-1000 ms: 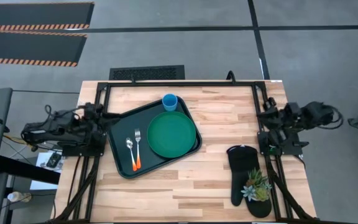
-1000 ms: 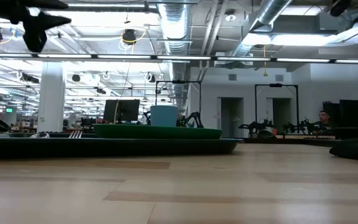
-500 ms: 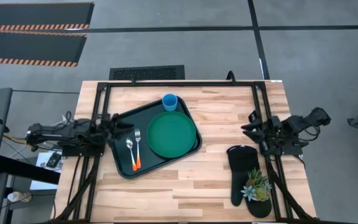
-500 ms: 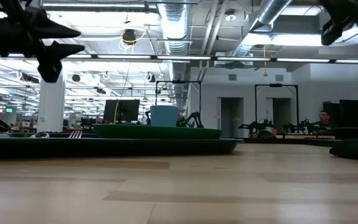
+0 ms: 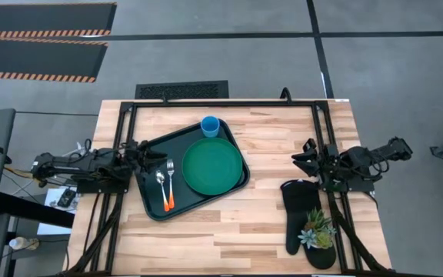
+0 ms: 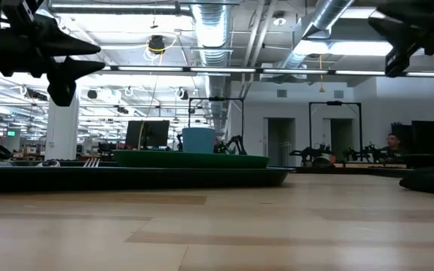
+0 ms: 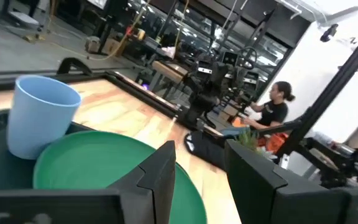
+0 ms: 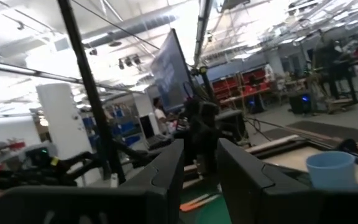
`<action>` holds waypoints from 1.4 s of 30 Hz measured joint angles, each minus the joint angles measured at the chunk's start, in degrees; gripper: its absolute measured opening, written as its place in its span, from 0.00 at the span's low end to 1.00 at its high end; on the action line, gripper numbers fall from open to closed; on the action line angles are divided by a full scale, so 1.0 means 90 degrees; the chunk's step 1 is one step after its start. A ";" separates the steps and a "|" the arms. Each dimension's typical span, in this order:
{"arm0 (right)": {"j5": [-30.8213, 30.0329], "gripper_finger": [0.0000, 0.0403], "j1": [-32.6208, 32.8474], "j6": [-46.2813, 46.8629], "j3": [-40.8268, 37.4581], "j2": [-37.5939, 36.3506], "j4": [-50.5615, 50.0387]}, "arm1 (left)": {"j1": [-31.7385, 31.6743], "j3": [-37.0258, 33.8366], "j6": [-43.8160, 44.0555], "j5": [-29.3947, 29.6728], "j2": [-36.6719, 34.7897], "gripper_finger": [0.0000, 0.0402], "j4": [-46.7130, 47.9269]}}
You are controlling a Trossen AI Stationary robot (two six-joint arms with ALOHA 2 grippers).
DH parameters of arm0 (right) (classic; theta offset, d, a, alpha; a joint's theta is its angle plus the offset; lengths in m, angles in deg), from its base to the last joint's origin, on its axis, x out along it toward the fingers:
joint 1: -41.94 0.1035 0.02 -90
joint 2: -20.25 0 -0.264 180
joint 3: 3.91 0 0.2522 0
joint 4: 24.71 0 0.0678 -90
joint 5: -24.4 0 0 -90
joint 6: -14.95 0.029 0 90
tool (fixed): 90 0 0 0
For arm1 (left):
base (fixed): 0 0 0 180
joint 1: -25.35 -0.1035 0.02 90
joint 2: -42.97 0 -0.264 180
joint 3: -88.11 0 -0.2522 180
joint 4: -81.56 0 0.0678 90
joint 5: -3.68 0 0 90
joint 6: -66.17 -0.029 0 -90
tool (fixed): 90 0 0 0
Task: Pick and place plate/cup/fork/spoon on tray
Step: Return to Home Position
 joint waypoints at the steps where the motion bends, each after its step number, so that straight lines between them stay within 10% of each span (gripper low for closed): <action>1: -0.0007 0.30 -0.0052 0.0036 0.0000 -0.0001 -0.0056 | 0.0000 -0.0002 -0.0038 0.0048 -0.0001 0.31 -0.0006; 42: -0.0026 0.30 -0.0290 0.0210 -0.0010 0.0018 -0.1824 | 0.0000 -0.0017 0.1291 -0.0385 0.0000 0.31 0.0044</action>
